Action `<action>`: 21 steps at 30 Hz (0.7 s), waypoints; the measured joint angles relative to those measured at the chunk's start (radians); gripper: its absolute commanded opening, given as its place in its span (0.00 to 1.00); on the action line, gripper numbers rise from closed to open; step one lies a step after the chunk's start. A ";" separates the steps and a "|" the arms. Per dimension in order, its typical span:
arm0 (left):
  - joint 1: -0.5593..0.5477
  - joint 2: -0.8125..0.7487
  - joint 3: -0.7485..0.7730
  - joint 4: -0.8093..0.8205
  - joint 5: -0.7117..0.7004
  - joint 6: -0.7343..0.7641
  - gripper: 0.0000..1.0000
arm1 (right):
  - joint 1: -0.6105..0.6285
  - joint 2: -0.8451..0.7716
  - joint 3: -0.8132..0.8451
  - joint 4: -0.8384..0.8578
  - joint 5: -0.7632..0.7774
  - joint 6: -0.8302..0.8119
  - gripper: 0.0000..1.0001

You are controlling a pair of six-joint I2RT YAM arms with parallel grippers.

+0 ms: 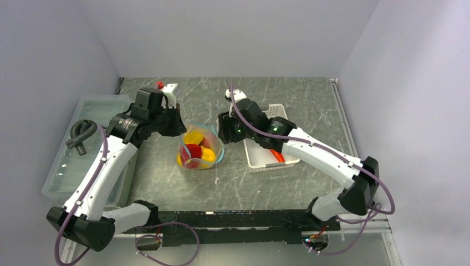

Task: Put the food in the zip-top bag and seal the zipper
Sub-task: Adjust the zipper food storage bag at the center of the board, then pick up the fake vegetable from the bin.

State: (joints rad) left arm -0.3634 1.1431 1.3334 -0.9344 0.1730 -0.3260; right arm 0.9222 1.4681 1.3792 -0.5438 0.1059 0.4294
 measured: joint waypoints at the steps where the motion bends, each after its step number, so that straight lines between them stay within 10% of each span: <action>1: 0.000 0.002 0.000 0.003 -0.003 0.000 0.00 | -0.001 -0.013 0.010 -0.010 0.016 -0.006 0.56; 21: 0.000 0.005 -0.026 0.050 -0.021 0.026 0.00 | -0.375 -0.109 -0.099 -0.076 0.083 -0.091 0.68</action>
State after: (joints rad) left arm -0.3634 1.1477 1.3071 -0.8845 0.1520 -0.3004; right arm 0.5472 1.3586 1.2804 -0.6201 0.1886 0.3386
